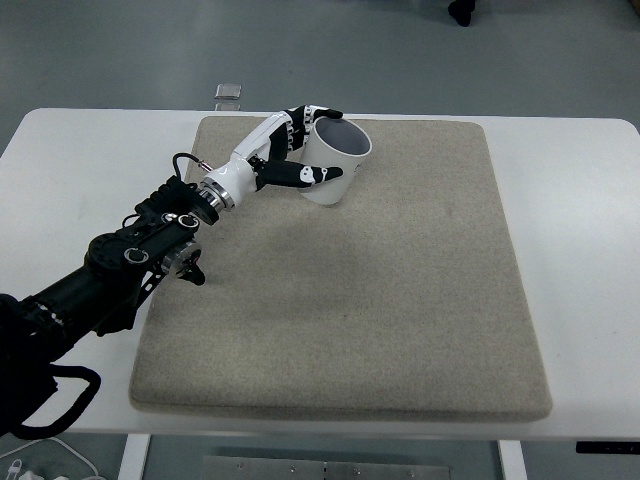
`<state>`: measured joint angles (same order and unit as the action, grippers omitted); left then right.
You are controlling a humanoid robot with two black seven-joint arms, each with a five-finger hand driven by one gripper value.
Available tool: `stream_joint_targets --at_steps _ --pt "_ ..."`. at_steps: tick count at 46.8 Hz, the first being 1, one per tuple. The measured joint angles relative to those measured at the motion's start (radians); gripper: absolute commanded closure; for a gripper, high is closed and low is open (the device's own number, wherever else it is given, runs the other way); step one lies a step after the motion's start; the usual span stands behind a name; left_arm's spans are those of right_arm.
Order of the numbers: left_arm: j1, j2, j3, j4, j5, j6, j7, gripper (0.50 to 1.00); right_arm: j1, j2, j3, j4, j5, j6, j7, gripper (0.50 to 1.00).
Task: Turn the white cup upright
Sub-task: 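Rotate the left wrist to turn the cup opening upward, then lower the upright cup onto the mat with the left hand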
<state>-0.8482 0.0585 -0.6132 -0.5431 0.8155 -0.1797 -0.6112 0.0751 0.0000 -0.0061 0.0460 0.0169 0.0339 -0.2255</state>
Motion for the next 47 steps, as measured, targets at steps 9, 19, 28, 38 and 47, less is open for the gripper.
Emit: stream_joint_targets --at_steps 9,19,28,38,47 --pt "0.000 -0.002 0.000 0.009 -0.001 0.012 0.000 1.000 0.000 0.000 0.000 0.000 0.000 0.000 0.000 0.570" --pt "0.000 -0.001 0.003 0.020 0.000 0.019 0.000 1.000 0.000 0.000 0.000 0.000 0.000 0.000 0.000 0.570" --pt "0.011 -0.003 0.002 0.032 0.000 0.020 0.000 1.000 0.000 0.000 0.000 0.000 0.000 0.000 0.000 0.570" --pt "0.019 -0.018 0.033 0.052 0.001 0.027 0.000 1.000 0.000 0.000 0.000 0.000 0.000 0.000 0.000 0.572" --pt "0.021 -0.019 0.035 0.054 -0.001 0.051 0.000 0.761 0.000 0.000 0.000 0.000 0.000 0.000 0.000 0.570"
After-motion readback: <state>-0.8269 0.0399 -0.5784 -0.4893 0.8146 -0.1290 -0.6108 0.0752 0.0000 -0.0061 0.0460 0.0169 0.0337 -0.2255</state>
